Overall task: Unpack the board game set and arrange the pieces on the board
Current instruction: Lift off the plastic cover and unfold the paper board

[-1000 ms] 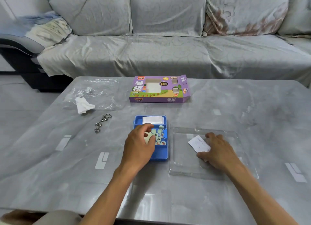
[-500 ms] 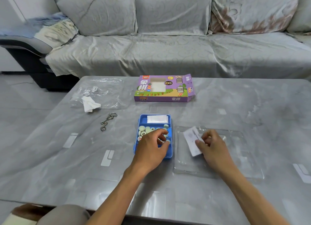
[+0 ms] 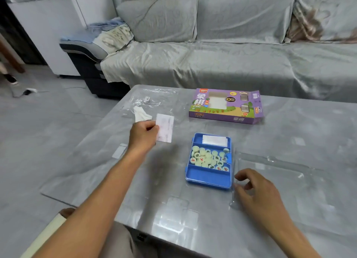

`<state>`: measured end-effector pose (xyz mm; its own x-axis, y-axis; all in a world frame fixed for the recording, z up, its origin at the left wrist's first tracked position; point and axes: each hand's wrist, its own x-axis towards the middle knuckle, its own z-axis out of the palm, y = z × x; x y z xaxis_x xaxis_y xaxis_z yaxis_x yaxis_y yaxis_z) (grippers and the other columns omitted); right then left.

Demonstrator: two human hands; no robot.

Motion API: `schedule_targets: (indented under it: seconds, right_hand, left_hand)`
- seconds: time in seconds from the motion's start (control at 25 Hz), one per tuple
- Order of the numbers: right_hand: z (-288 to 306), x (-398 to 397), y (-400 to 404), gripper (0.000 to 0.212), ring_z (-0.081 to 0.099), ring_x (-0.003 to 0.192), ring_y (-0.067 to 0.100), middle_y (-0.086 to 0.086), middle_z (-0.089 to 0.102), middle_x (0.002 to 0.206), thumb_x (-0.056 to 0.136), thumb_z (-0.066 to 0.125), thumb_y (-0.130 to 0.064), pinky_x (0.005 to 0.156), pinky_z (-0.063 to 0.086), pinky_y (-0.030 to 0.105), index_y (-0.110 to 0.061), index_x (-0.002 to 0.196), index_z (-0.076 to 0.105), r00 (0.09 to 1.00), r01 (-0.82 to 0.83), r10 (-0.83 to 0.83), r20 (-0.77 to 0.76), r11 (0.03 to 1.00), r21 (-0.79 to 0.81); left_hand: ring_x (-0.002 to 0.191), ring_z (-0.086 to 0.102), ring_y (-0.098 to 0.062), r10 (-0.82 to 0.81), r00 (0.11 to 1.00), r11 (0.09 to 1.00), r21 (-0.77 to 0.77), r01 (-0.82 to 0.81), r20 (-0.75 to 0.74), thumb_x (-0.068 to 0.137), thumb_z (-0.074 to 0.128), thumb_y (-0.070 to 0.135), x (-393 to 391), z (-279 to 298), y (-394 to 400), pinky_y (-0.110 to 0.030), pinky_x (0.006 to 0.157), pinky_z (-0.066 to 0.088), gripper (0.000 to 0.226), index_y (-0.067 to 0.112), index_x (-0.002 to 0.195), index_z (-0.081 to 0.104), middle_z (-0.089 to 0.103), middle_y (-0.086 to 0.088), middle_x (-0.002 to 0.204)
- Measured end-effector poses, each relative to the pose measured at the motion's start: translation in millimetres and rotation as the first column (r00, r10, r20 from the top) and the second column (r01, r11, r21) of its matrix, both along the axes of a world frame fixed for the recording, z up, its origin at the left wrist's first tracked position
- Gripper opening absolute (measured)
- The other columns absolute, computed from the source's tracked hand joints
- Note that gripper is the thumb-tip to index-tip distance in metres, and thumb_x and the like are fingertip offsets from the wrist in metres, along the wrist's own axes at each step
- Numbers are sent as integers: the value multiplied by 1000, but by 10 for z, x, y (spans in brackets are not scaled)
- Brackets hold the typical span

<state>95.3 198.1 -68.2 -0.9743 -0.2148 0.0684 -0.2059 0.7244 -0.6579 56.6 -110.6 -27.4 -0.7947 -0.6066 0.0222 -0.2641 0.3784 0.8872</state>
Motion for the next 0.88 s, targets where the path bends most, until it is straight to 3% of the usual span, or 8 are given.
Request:
schedule_targets:
  seconds: [0.08, 0.16, 0.28, 0.4, 0.56, 0.72, 0.8, 0.88]
  right_hand:
    - [-60, -5, -27, 18, 56, 78, 10, -11, 61, 93, 84, 67, -21, 65, 40, 24, -30, 95, 57, 998, -44, 46, -37, 997, 71]
    - [-101, -35, -41, 23, 56, 79, 13, -10, 61, 94, 83, 69, -20, 69, 43, 30, -31, 100, 57, 997, -43, 50, -56, 993, 105]
    - [-110, -21, -30, 34, 56, 82, 11, -14, 60, 95, 82, 70, -20, 72, 44, 32, -39, 102, 50, 999, -33, 35, -31, 996, 83]
    - [-106, -34, -9, 37, 55, 86, 5, -15, 58, 99, 84, 69, -23, 74, 41, 28, -39, 109, 47, 998, -60, 62, -14, 994, 88]
    - [-126, -41, -38, 36, 54, 86, 2, -15, 58, 100, 84, 69, -25, 73, 41, 26, -33, 115, 53, 995, -85, 90, -31, 988, 132]
    - [-111, -50, 36, 36, 55, 86, 5, -15, 60, 102, 85, 67, -34, 74, 39, 26, -32, 118, 53, 995, -85, 93, -41, 984, 154]
    - [-75, -23, 65, 36, 55, 81, 5, -19, 60, 96, 84, 58, -49, 71, 41, 25, -33, 116, 53, 987, -94, 118, -113, 975, 200]
    - [-7, -19, 167, 36, 55, 76, 6, -19, 62, 89, 82, 48, -58, 67, 42, 22, -33, 107, 56, 972, -82, 136, -189, 959, 270]
  left_hand:
    - [80, 65, -20, 148, 980, 979, -157, -127, 133, 84, 66, 11, -21, -165, -631, -29, 70, 47, 14, 11, 93, 76, 73, -6, 87]
    - [91, 66, -19, 231, 952, 965, -174, -197, 202, 81, 71, 12, -22, -368, -1053, -26, 77, 46, 19, 8, 99, 75, 73, -6, 96]
    - [89, 62, -14, 218, 954, 970, -157, -187, 207, 81, 73, 14, -166, -516, -1230, -23, 80, 42, 22, 8, 102, 75, 72, -3, 100]
    - [84, 62, -16, 182, 956, 966, -225, -129, 230, 81, 73, 19, -353, -609, -1216, -24, 77, 44, 17, 12, 96, 76, 72, -4, 95]
    - [85, 64, -23, 214, 913, 941, -325, -97, 348, 71, 77, 27, -463, -610, -1208, -28, 70, 46, 8, 24, 72, 70, 70, 0, 85]
    - [84, 64, -24, 250, 939, 952, -235, -195, 235, 77, 68, 20, -345, -438, -1078, -27, 68, 44, 1, 22, 76, 69, 69, -1, 86]
    - [78, 61, -23, 186, 967, 940, -317, -123, 176, 81, 64, 21, -246, -335, -774, -28, 66, 41, 5, 22, 79, 68, 68, 0, 82]
    - [71, 58, -17, 11, 986, 923, -380, 54, 168, 81, 65, 23, -136, -214, -293, -28, 62, 41, 3, 24, 80, 68, 65, 8, 75]
